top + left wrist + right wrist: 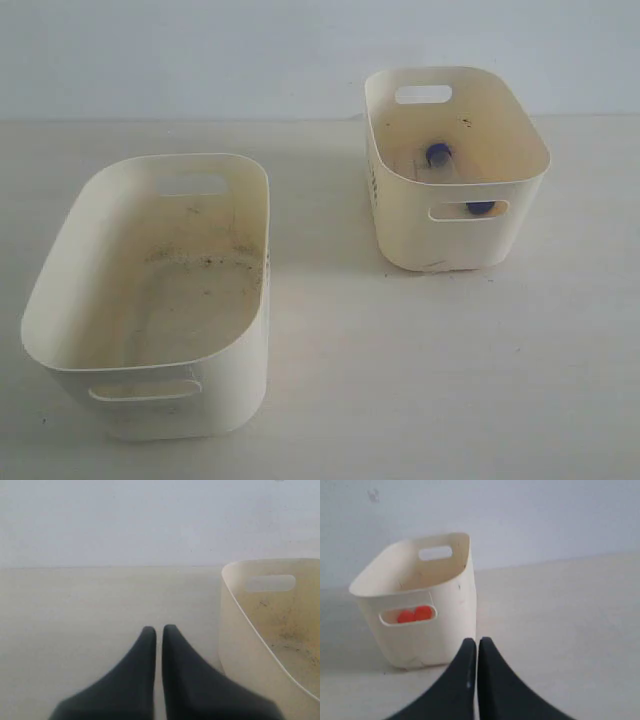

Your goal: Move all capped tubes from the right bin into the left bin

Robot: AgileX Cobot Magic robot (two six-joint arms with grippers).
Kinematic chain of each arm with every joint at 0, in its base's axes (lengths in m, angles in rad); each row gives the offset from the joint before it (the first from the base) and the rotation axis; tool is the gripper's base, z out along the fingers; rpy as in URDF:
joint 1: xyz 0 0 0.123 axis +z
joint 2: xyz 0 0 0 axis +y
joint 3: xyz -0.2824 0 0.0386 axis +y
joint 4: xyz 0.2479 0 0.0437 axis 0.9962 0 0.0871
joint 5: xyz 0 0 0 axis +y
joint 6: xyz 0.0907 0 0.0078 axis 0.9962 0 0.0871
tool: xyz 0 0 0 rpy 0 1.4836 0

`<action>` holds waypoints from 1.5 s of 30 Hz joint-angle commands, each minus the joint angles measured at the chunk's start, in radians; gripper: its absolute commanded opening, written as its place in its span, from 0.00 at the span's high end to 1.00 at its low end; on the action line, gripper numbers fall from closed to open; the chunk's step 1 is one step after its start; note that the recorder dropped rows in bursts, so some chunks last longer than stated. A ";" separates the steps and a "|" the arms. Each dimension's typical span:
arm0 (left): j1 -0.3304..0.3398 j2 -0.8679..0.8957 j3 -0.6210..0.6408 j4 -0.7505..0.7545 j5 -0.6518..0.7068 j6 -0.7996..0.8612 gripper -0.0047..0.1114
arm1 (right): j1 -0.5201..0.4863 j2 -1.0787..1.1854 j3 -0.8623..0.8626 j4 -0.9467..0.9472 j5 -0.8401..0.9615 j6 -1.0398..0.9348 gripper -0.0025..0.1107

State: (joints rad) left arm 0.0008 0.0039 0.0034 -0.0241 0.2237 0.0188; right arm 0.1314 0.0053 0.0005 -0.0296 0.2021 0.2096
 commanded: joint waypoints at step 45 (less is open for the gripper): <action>0.000 -0.004 -0.003 -0.002 -0.015 -0.002 0.92 | 0.119 1.455 -1.524 0.423 0.783 -0.456 0.97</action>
State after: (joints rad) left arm 0.0008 0.0039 0.0034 -0.0241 0.2237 0.0188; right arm 0.2040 1.3666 -1.4012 0.4296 0.9554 -0.2834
